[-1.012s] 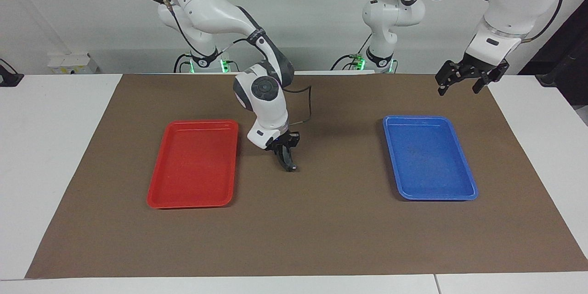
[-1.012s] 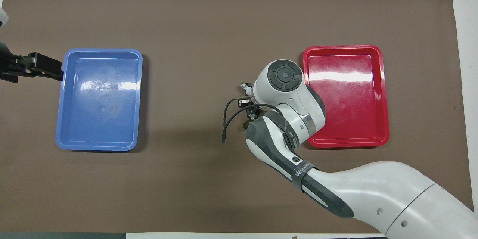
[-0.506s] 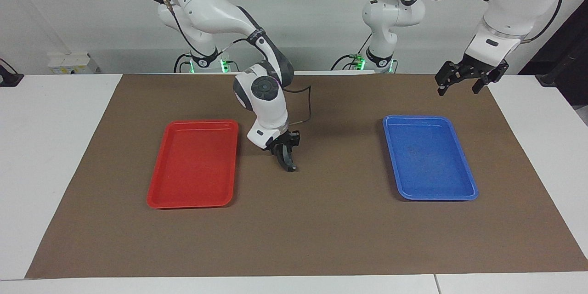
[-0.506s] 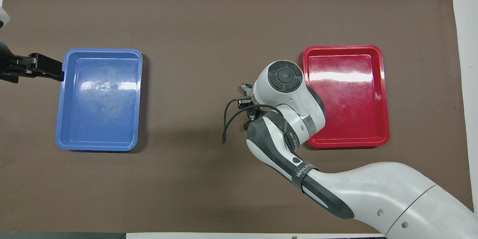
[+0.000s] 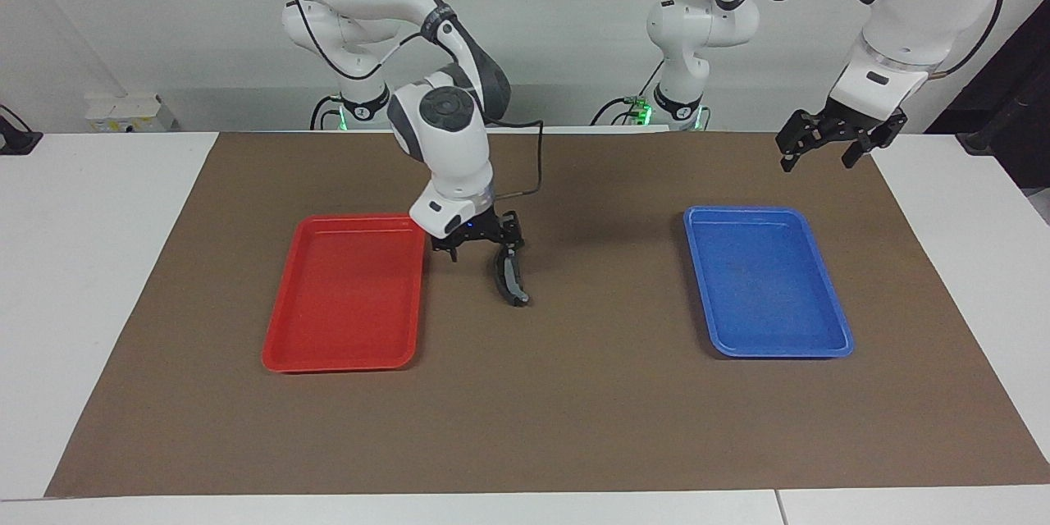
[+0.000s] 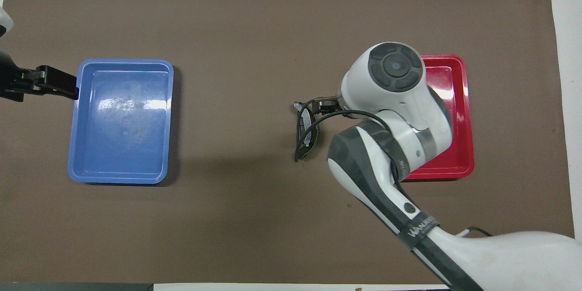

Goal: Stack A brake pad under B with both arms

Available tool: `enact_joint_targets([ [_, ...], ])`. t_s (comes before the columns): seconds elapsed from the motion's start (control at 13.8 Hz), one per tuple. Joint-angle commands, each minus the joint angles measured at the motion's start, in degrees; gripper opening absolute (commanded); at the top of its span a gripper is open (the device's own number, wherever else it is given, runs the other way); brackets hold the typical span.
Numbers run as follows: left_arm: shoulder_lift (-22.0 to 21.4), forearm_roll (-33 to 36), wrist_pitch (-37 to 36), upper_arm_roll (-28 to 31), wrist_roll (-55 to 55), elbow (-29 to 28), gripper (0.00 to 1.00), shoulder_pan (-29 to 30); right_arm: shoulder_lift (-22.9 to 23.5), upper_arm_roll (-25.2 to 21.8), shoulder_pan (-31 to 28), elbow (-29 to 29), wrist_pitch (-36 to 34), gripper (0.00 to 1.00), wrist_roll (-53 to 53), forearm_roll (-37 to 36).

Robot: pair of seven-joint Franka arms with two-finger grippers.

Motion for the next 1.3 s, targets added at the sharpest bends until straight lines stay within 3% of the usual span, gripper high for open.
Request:
enact_joint_targets([
  [0.0, -1.63, -0.89, 1.03, 0.09, -0.54, -2.02, 1.00, -0.03, -4.58, -3.32, -2.39, 1.71, -8.94, 1.00, -6.82, 0.40],
  [0.29, -1.46, -0.89, 1.12, 0.09, -0.45, -1.94, 1.00, 0.05, -11.78, -12.71, -4.58, 3.65, -21.78, 1.00, -17.80, 3.46],
  [0.51, -1.46, -0.89, 1.12, 0.09, -0.45, -1.94, 1.00, 0.05, -14.26, -17.91, -5.38, 5.84, -29.17, 1.00, -24.66, 3.83],
  [0.8, -1.54, -0.89, 1.03, -0.26, -0.45, -1.94, 1.00, 0.14, -18.12, -21.17, -6.17, 4.36, -31.82, 1.00, -26.69, 4.00],
  [1.01, -1.46, -0.80, 1.03, -0.26, -0.36, -1.94, 1.00, 0.23, -18.75, -24.42, -6.35, 3.39, -31.39, 1.00, -32.22, 4.00],
  [1.23, -1.37, -0.89, 1.03, -0.53, -0.45, -1.94, 1.00, 0.23, -18.66, -24.78, -6.44, 3.48, -30.69, 1.00, -31.80, 3.38],
])
